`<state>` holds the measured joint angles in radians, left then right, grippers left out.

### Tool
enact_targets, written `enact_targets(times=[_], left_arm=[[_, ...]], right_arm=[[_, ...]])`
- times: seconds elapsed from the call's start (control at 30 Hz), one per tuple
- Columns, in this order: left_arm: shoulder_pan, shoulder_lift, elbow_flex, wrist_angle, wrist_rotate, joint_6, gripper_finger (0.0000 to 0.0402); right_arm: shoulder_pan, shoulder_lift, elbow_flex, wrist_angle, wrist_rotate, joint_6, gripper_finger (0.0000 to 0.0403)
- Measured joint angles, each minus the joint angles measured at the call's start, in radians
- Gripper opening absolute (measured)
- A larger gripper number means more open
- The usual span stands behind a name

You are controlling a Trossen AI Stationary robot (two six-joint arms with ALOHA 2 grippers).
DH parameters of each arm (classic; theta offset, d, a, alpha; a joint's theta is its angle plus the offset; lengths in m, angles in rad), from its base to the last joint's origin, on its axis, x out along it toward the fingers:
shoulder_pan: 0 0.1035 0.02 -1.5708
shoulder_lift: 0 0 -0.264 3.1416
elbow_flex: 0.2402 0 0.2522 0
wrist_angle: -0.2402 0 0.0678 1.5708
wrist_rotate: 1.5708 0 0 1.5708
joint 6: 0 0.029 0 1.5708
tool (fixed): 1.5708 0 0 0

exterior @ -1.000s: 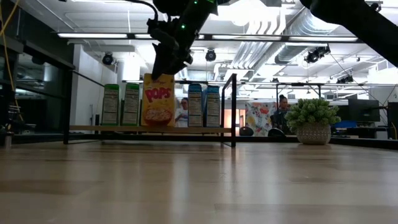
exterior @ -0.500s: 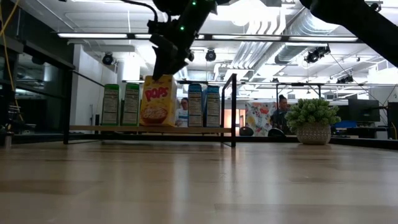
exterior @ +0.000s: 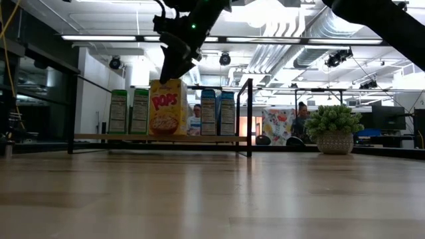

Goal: Stack cereal on shelf
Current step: Put the yellow cereal box on the shelf aligned with the yellow cereal box

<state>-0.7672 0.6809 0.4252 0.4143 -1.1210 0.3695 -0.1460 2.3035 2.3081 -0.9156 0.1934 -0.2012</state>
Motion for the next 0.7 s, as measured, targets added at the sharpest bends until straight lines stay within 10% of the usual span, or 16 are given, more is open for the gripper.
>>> enact_targets(times=[0.7], left_arm=[[0.000,0.000,0.000,0.000,0.000,0.000,0.0003]], right_arm=[[0.075,0.000,0.000,-0.017,0.206,-0.141,0.0282]])
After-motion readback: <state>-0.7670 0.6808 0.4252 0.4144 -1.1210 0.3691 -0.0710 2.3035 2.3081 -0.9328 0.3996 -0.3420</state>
